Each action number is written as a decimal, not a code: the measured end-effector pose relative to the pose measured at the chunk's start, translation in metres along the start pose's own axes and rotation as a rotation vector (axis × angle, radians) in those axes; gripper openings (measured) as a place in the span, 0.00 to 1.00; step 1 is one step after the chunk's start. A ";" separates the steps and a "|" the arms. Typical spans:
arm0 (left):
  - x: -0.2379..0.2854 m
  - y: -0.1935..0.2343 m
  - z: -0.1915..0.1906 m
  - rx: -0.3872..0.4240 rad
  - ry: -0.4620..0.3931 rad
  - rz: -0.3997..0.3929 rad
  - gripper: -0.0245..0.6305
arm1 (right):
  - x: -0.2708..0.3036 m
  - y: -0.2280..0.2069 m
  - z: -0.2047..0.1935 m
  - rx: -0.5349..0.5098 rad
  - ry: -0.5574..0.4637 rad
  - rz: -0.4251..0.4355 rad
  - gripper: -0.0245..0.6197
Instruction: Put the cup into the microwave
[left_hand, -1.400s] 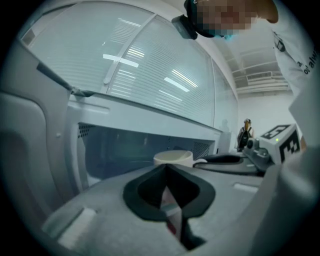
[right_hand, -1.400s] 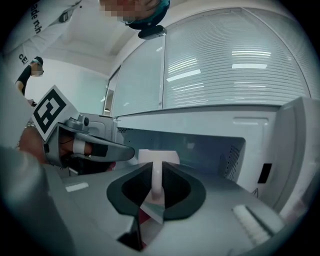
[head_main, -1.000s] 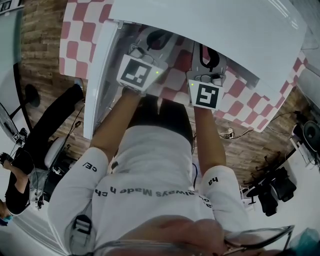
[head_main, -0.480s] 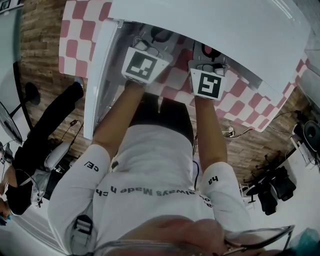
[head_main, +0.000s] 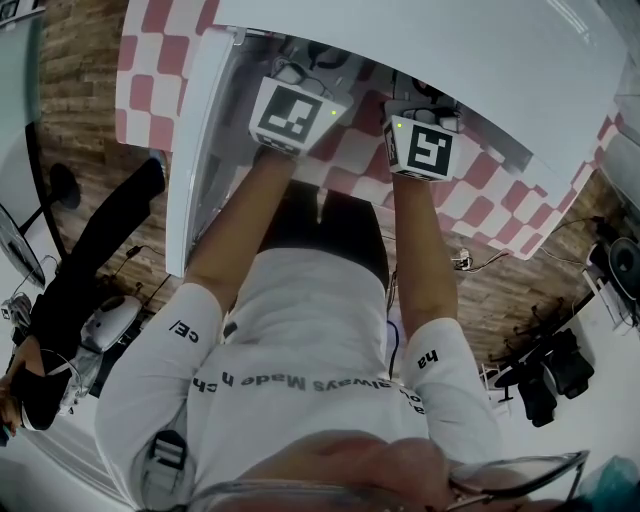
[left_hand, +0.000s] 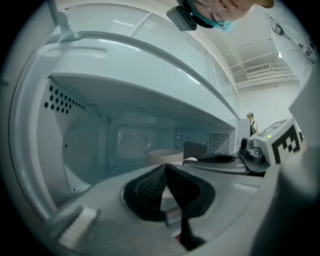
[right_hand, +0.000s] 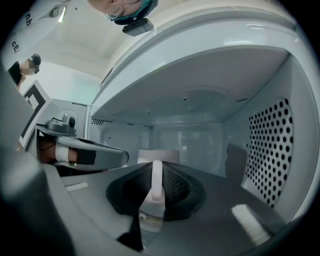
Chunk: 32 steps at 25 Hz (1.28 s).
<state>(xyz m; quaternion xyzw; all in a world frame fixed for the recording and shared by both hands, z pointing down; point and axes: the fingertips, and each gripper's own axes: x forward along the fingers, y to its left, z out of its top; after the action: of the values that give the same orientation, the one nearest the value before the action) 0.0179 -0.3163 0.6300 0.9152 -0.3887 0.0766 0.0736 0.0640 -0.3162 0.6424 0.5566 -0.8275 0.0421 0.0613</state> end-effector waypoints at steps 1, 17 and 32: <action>0.000 0.001 -0.001 -0.001 0.001 0.000 0.04 | 0.000 -0.001 -0.001 0.002 0.000 0.000 0.11; -0.008 0.000 -0.010 -0.035 0.044 0.004 0.04 | 0.002 -0.002 -0.015 0.033 0.059 0.017 0.20; -0.044 -0.031 0.004 -0.050 0.095 -0.013 0.04 | -0.040 0.004 0.009 0.047 0.116 0.055 0.27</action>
<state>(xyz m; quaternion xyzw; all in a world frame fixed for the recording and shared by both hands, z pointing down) 0.0098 -0.2650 0.6153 0.9109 -0.3808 0.1096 0.1154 0.0745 -0.2798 0.6273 0.5315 -0.8363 0.0953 0.0947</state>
